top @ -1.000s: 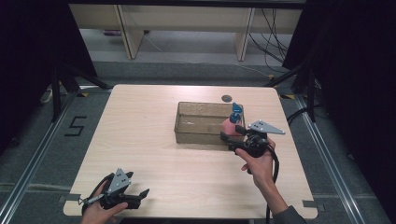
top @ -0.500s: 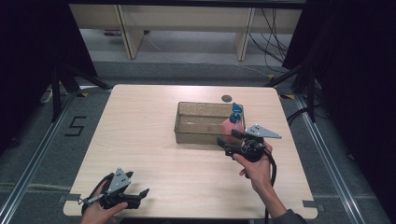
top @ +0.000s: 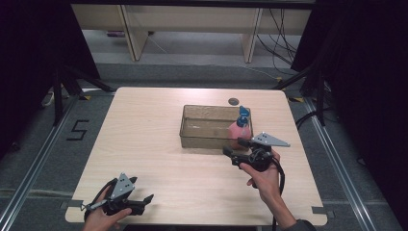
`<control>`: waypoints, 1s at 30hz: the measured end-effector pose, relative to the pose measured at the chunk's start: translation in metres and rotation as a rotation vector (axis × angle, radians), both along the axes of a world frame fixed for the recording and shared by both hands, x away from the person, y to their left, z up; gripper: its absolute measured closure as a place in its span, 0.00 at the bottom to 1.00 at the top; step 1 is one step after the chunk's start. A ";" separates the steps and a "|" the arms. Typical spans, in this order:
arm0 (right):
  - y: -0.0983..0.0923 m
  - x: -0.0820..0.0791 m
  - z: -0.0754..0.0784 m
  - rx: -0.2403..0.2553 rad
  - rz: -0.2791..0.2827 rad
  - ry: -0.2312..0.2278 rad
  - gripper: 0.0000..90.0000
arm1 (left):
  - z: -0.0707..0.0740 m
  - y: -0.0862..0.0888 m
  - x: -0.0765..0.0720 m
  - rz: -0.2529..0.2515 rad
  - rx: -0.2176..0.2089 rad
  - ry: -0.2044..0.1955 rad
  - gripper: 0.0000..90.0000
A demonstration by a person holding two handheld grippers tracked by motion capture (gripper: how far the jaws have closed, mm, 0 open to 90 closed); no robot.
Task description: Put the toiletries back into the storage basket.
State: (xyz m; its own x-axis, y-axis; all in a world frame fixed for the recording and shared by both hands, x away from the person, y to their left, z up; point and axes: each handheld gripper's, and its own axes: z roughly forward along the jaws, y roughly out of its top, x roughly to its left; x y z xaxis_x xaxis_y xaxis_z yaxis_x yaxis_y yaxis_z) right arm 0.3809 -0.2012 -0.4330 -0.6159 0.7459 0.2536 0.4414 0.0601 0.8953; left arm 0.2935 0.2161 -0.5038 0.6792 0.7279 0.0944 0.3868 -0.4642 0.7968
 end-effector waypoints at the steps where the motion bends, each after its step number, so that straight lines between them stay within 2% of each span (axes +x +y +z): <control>1: 0.000 -0.001 0.000 0.006 0.006 0.008 0.29 | 0.000 0.000 0.000 -0.002 0.008 -0.003 0.17; 2: 0.000 -0.001 -0.002 -0.002 0.005 -0.002 0.29 | 0.000 0.000 0.000 -0.003 0.004 0.001 0.17; 3: 0.000 -0.001 -0.002 -0.011 -0.005 0.004 0.29 | -0.001 -0.002 -0.003 0.020 -0.039 0.027 0.17; 4: 0.000 -0.003 -0.002 -0.006 0.007 0.014 0.29 | 0.000 -0.001 -0.001 0.013 -0.019 0.020 0.17; 5: 0.000 -0.003 -0.002 -0.005 0.010 0.015 0.28 | 0.000 -0.001 -0.002 0.015 -0.020 0.026 0.17; 6: 0.000 -0.003 -0.003 -0.019 0.007 -0.015 0.28 | 0.000 -0.002 -0.002 0.023 -0.034 0.028 0.17; 7: 0.002 -0.003 -0.004 -0.004 0.017 -0.017 0.28 | 0.001 0.000 0.000 0.014 -0.002 0.019 0.17; 8: 0.001 -0.004 -0.004 -0.018 0.021 -0.013 0.27 | 0.001 0.001 0.001 0.001 0.017 0.005 0.17; 9: 0.001 -0.004 -0.005 -0.023 0.020 -0.030 0.27 | 0.001 -0.001 -0.001 0.027 -0.011 0.018 0.17; 10: 0.003 -0.005 -0.006 0.004 0.024 -0.009 0.26 | 0.001 -0.002 -0.001 0.031 -0.017 0.024 0.17; 11: 0.004 -0.005 -0.006 0.010 0.030 0.003 0.25 | 0.001 -0.003 -0.001 0.029 -0.027 0.031 0.17; 12: 0.004 -0.005 -0.007 0.002 0.040 -0.004 0.24 | 0.001 -0.001 0.001 0.008 0.002 0.019 0.17; 13: 0.003 -0.005 -0.007 -0.012 0.036 -0.018 0.23 | 0.001 -0.001 0.001 0.010 0.000 0.021 0.17; 14: 0.004 -0.006 -0.008 -0.001 0.045 -0.005 0.22 | 0.001 -0.002 -0.001 0.021 -0.009 0.031 0.17; 16: 0.005 -0.007 -0.008 -0.002 0.048 -0.008 0.21 | 0.000 -0.002 0.000 0.020 -0.005 0.025 0.17; 17: 0.006 -0.008 -0.009 -0.003 0.038 0.006 0.21 | 0.000 -0.002 -0.001 0.017 -0.007 0.030 0.17; 19: 0.006 -0.009 -0.009 -0.007 0.058 -0.004 0.20 | 0.000 -0.002 -0.002 0.029 -0.026 0.033 0.17; 20: 0.006 -0.009 -0.009 -0.012 0.051 -0.012 0.20 | 0.001 0.000 -0.001 0.012 0.001 0.024 0.17; 21: 0.007 -0.010 -0.009 0.003 0.063 0.001 0.19 | 0.001 0.000 -0.001 0.020 -0.012 0.021 0.17; 22: 0.007 -0.011 -0.008 -0.018 0.056 -0.011 0.19 | 0.002 0.000 -0.001 0.021 -0.008 0.024 0.17; 23: 0.007 -0.011 -0.009 -0.012 0.063 -0.010 0.19 | 0.002 0.000 -0.001 0.009 -0.003 0.015 0.17; 24: 0.008 -0.013 -0.009 0.008 0.062 0.006 0.18 | 0.001 -0.002 -0.003 0.025 -0.029 0.022 0.17; 26: 0.009 -0.014 -0.009 0.002 0.067 -0.005 0.18 | 0.000 -0.001 -0.003 0.027 -0.036 0.020 0.17; 29: 0.011 -0.017 -0.009 0.000 0.059 -0.001 0.18 | 0.002 0.000 -0.002 0.008 -0.008 0.012 0.17; 30: 0.011 -0.018 -0.011 -0.001 0.068 0.002 0.17 | 0.002 0.000 -0.003 0.013 -0.016 0.021 0.17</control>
State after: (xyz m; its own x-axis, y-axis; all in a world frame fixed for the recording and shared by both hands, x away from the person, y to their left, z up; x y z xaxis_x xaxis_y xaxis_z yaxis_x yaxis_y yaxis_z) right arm 0.3630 -0.1905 -0.4436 -0.6648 0.7023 0.2546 0.4384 0.0909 0.8942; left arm 0.2902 0.2160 -0.5017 0.6716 0.7377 0.0684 0.4093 -0.4464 0.7957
